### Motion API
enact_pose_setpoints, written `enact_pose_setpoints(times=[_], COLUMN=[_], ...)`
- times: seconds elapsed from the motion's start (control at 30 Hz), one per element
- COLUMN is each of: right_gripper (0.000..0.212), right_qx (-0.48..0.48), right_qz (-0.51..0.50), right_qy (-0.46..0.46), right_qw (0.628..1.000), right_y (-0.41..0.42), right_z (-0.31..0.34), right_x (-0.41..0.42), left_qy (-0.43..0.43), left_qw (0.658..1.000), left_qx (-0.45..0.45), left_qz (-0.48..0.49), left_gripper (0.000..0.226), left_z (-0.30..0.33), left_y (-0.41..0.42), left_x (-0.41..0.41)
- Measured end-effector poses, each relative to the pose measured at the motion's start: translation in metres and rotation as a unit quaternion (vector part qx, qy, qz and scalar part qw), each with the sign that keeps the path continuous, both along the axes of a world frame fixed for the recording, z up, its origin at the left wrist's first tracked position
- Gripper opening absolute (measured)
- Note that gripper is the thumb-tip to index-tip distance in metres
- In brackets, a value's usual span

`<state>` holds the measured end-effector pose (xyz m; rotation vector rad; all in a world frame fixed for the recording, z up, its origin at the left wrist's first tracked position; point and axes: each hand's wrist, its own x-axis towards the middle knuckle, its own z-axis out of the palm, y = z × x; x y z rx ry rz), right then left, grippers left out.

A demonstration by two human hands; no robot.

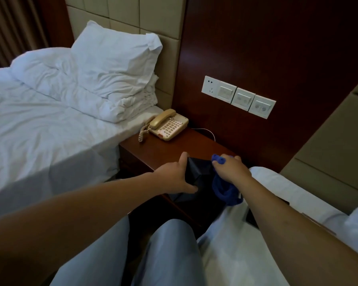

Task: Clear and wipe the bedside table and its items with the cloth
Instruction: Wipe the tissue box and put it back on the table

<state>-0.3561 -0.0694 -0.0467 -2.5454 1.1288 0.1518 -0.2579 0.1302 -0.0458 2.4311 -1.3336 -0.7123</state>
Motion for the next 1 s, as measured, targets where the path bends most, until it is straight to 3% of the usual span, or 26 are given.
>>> enact_pose_setpoints(times=[0.1,0.3,0.57,0.77,1.0], right_gripper=[0.051,0.026,0.030,0.038,0.027], right_qx=[-0.006,-0.018,0.001,0.009,0.097], right_qz=[0.045,0.090,0.034,-0.010,-0.097], right_qy=[-0.015,-0.067,-0.075,-0.059,-0.103], right_qw=[0.999,0.994,0.997,0.998,0.985], right_y=[0.022,0.044,-0.009,-0.059,-0.093], right_z=[0.013,0.047,0.008,-0.036,-0.067], right_x=[0.007,0.027,0.033,0.022,0.008], left_qy=[0.001,-0.031,-0.048,-0.022,-0.013], left_qw=[1.000,0.999,0.998,0.993,0.994], left_qx=[0.005,-0.002,-0.031,-0.111,-0.100], left_qz=[0.003,-0.014,-0.035,-0.043,-0.032], left_gripper=[0.132,0.134,0.123,0.086,0.091], left_z=[-0.001,0.008,-0.005,-0.017,-0.017], left_y=[0.002,-0.019,-0.024,-0.019,-0.021], left_x=[0.011,0.028,0.050,0.057,0.049])
